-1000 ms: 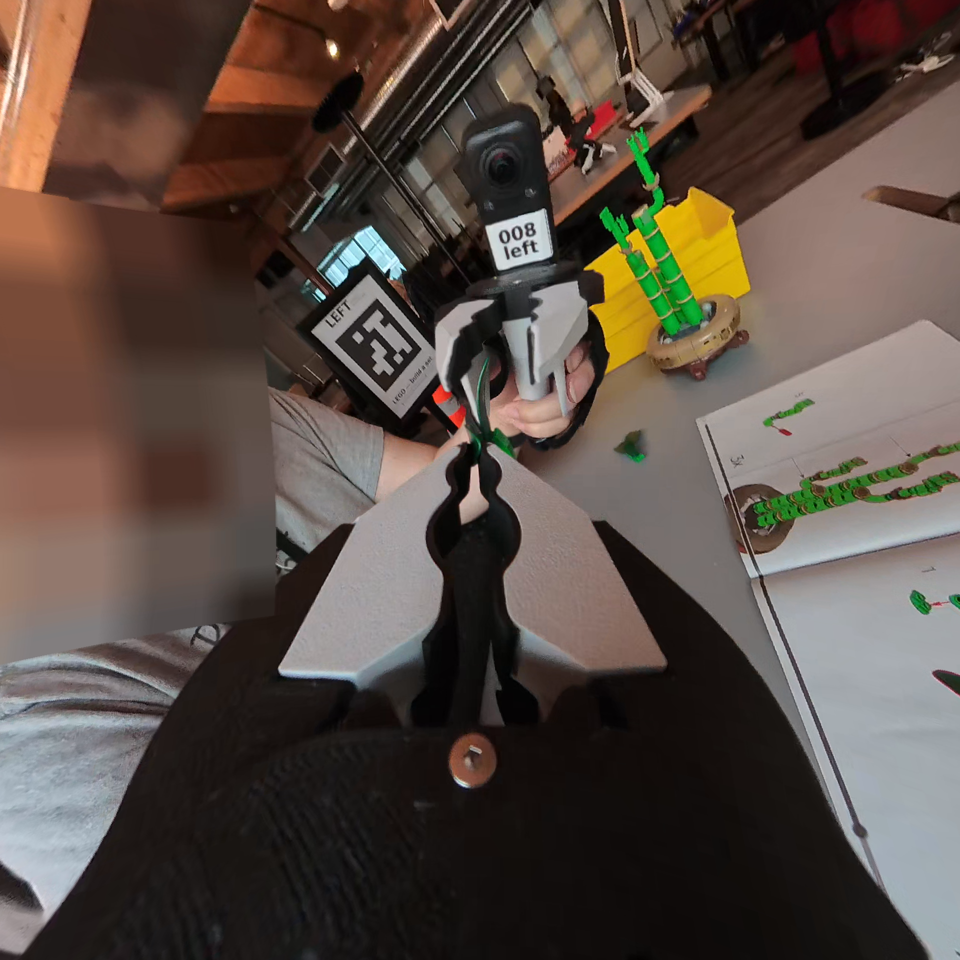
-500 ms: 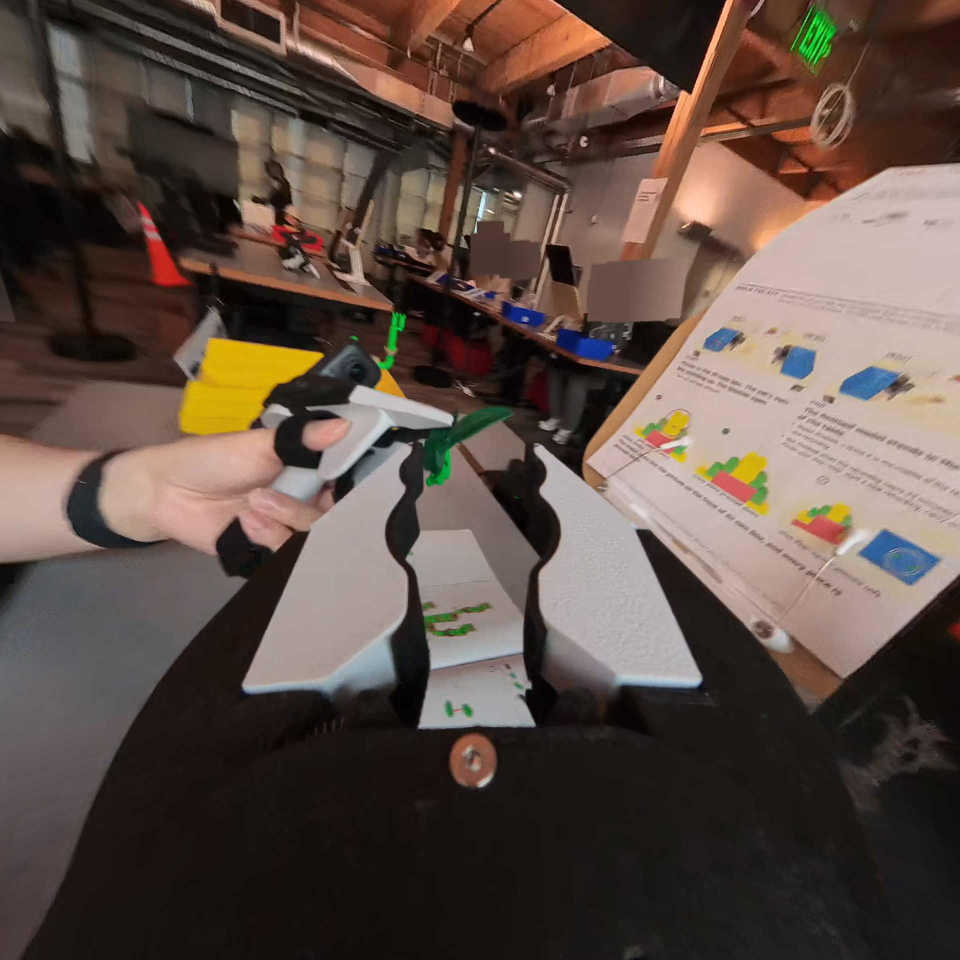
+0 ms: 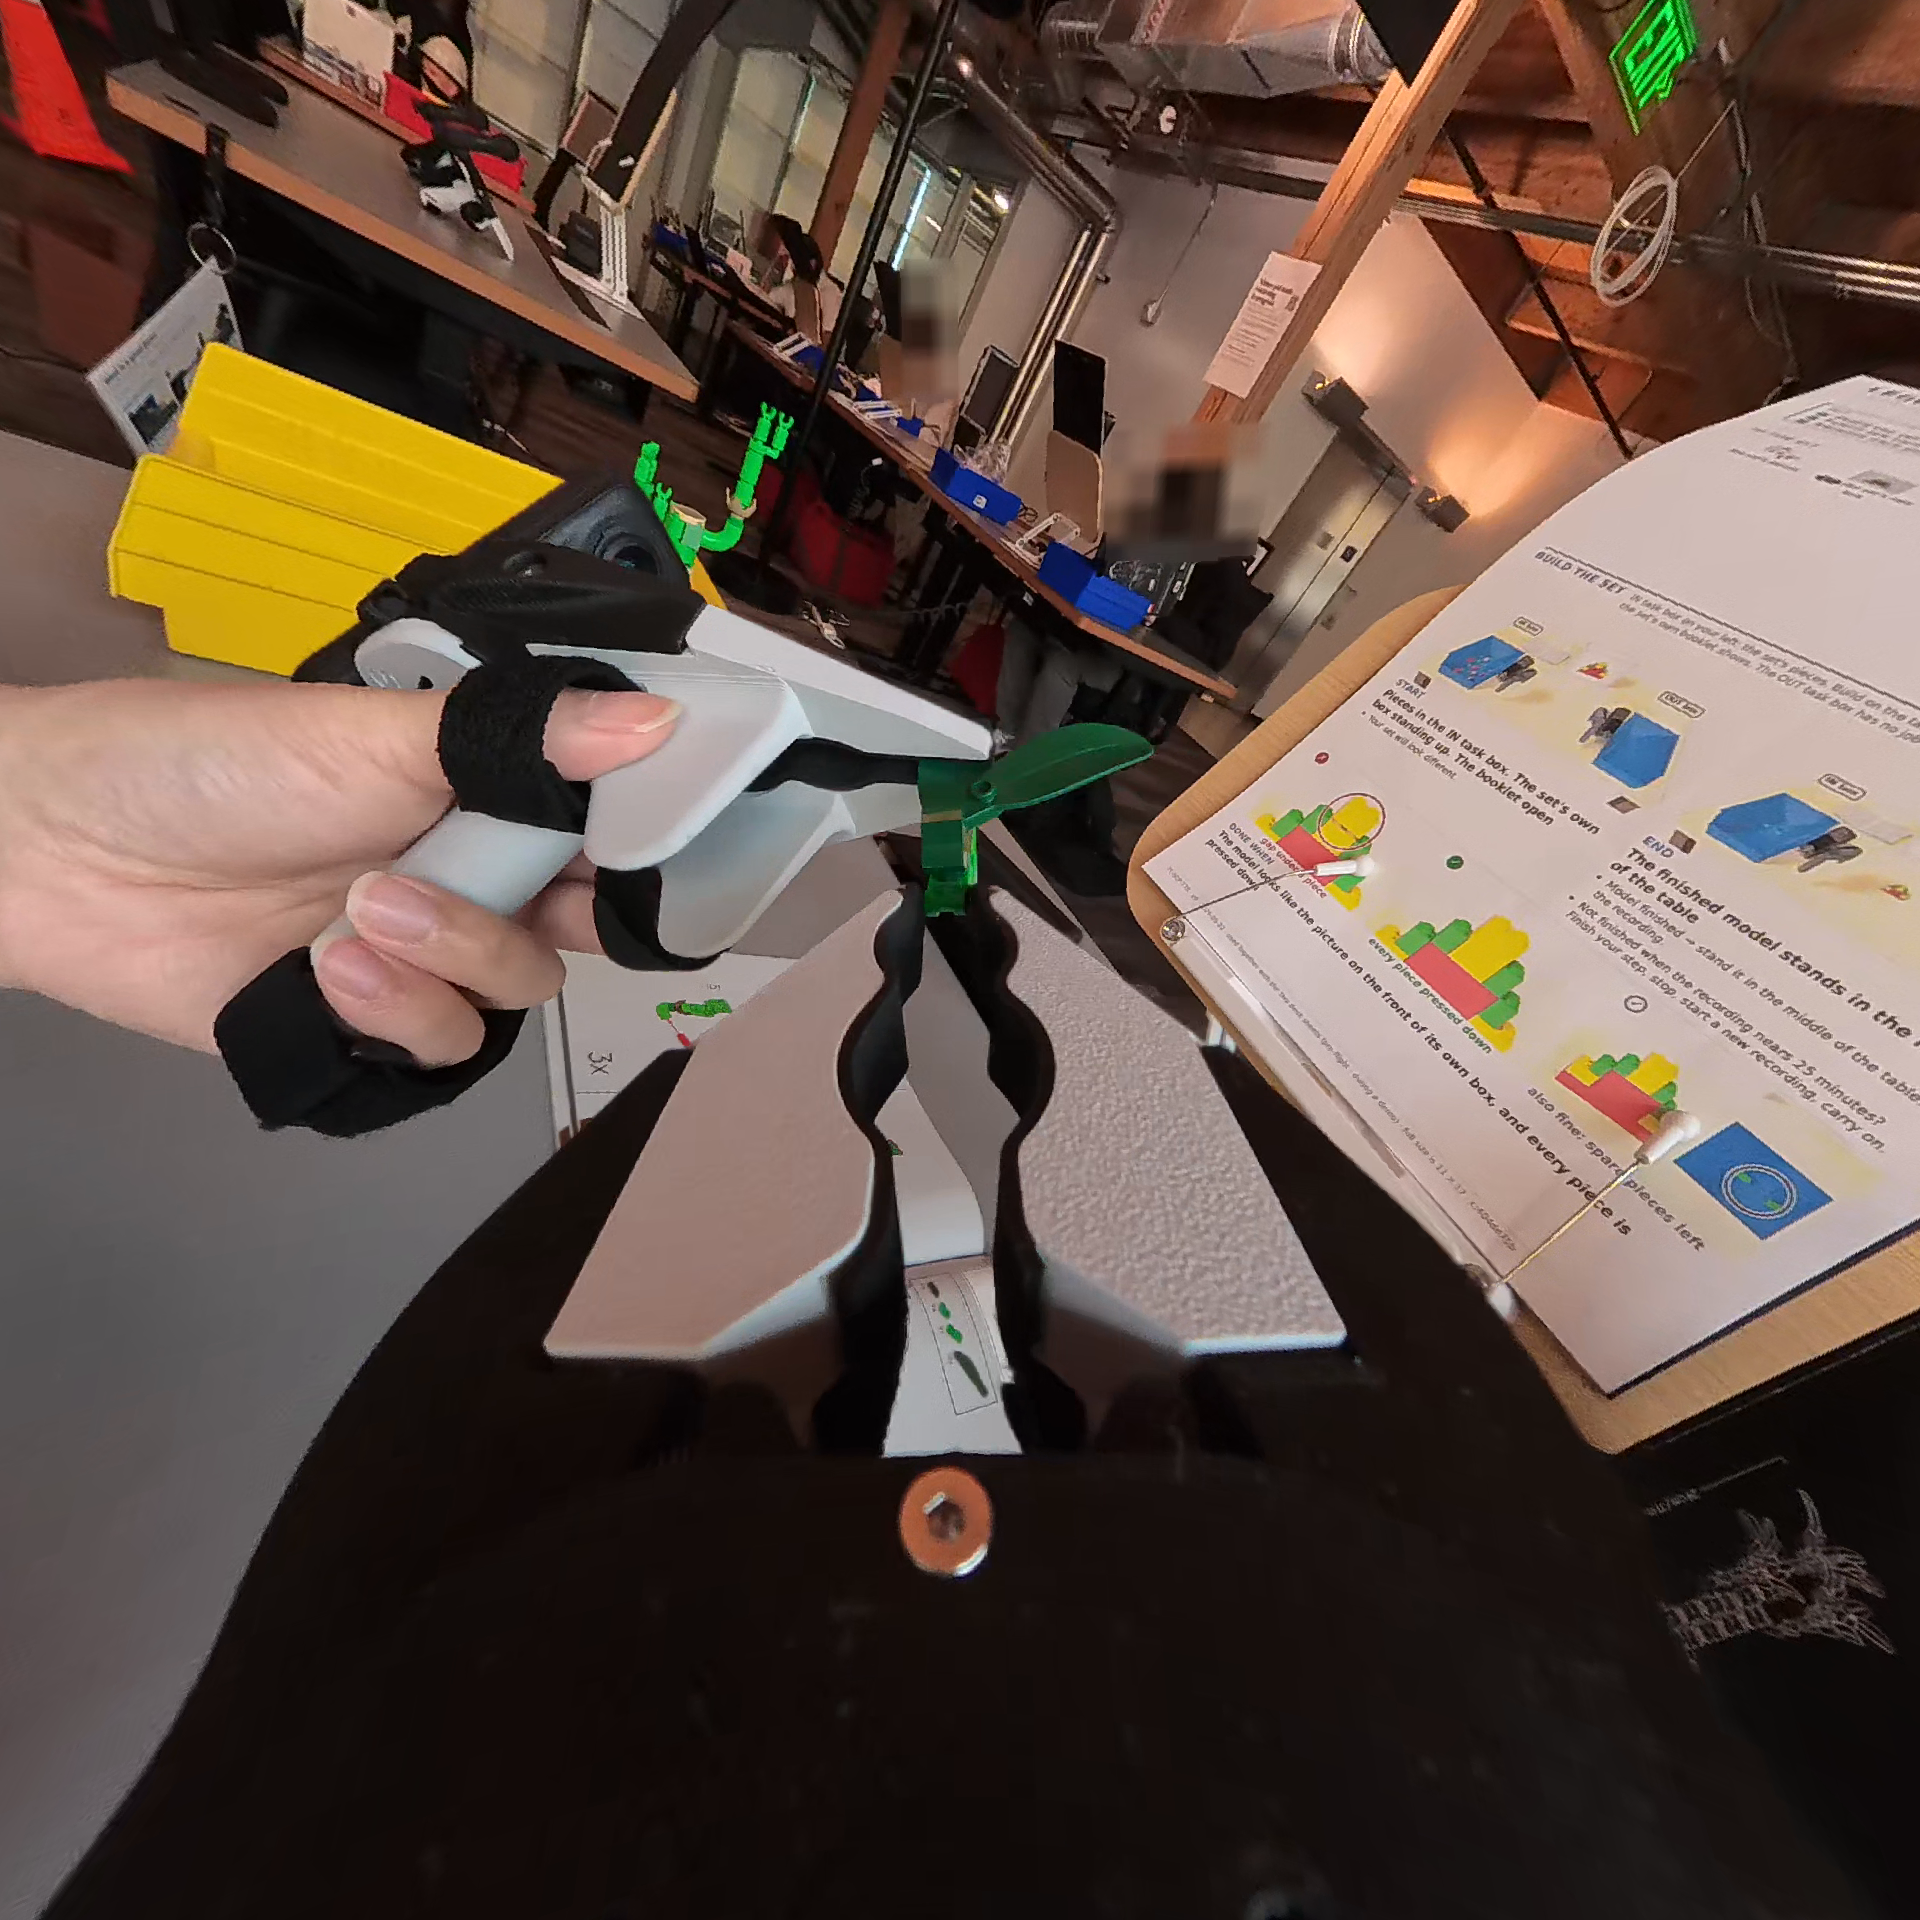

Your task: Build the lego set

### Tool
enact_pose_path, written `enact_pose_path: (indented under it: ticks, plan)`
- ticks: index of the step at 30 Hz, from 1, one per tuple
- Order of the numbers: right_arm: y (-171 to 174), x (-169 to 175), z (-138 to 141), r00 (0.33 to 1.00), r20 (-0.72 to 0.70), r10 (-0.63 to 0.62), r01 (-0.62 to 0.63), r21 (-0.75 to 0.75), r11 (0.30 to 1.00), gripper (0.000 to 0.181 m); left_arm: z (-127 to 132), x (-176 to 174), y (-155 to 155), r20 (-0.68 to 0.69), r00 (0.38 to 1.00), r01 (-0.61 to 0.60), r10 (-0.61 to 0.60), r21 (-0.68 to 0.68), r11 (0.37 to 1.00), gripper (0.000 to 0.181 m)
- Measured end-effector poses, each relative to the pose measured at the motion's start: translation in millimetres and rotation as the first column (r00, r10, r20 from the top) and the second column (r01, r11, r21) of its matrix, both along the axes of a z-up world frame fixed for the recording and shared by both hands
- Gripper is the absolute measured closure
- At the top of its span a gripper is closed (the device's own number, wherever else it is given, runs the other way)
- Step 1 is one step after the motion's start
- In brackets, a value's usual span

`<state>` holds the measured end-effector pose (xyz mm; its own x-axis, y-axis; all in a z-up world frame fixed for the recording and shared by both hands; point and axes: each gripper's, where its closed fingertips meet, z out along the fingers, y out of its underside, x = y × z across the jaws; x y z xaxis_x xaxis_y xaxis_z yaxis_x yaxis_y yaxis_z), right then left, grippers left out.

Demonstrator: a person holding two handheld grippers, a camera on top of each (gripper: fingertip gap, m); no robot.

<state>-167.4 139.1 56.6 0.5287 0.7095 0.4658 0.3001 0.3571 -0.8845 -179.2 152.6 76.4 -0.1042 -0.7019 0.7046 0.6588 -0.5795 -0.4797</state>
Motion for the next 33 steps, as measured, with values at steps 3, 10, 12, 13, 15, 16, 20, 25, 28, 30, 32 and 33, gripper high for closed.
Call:
enact_pose_path:
  ticks: [3,10,12,13,15,16,20,25,28,30,32,33]
  plan:
    - [0,3,-3,1.000,0.012,0.013,-0.013,-0.035,0.999,0.175,-3,3,1,0.000,1.000,0.028,-0.028,-0.023,0.999,0.181]
    - [-4,50,-29,0.990,-0.084,0.114,-0.141,-0.518,0.844,0.175,-16,3,16,-0.064,0.997,0.032,-0.037,-0.084,0.996,0.148]
    - [-16,68,-53,0.971,-0.174,0.164,-0.239,-0.724,0.648,0.175,-21,-7,28,-0.142,0.989,-0.045,0.037,-0.059,0.997,0.143]
    - [-25,76,-65,0.958,-0.223,0.180,-0.286,-0.801,0.526,0.175,-23,-13,34,-0.174,0.982,-0.076,0.067,-0.045,0.996,0.142]
    - [-36,91,-90,0.949,-0.246,0.199,-0.306,-0.871,0.385,0.175,-20,-24,41,-0.200,0.976,-0.098,0.091,-0.026,0.995,0.144]
    - [-37,97,-100,0.951,-0.239,0.196,-0.297,-0.882,0.365,0.175,-17,-29,43,-0.199,0.975,-0.100,0.094,-0.016,0.995,0.146]
    - [-34,105,-97,0.932,-0.324,0.163,-0.361,-0.876,0.319,0.175,-4,-47,47,-0.202,0.971,-0.127,0.131,0.033,0.991,0.152]
    - [-51,103,-82,0.818,-0.536,0.209,-0.570,-0.805,0.166,0.175,10,-52,42,-0.228,0.960,-0.138,0.161,0.115,0.984,0.156]
    - [-48,103,-86,0.808,-0.561,0.179,-0.584,-0.803,0.120,0.176,16,-47,35,-0.262,0.950,-0.129,0.171,0.170,0.977,0.156]
    - [-51,101,-83,0.789,-0.583,0.193,-0.607,-0.788,0.102,0.175,18,-44,30,-0.286,0.940,-0.127,0.183,0.206,0.970,0.156]
    - [-51,98,-82,0.789,-0.580,0.202,-0.606,-0.789,0.102,0.175,21,-41,26,-0.303,0.933,-0.126,0.197,0.239,0.963,0.157]
    - [-52,97,-82,0.789,-0.578,0.208,-0.605,-0.790,0.101,0.175,22,-40,24,-0.308,0.930,-0.123,0.200,0.253,0.960,0.157]
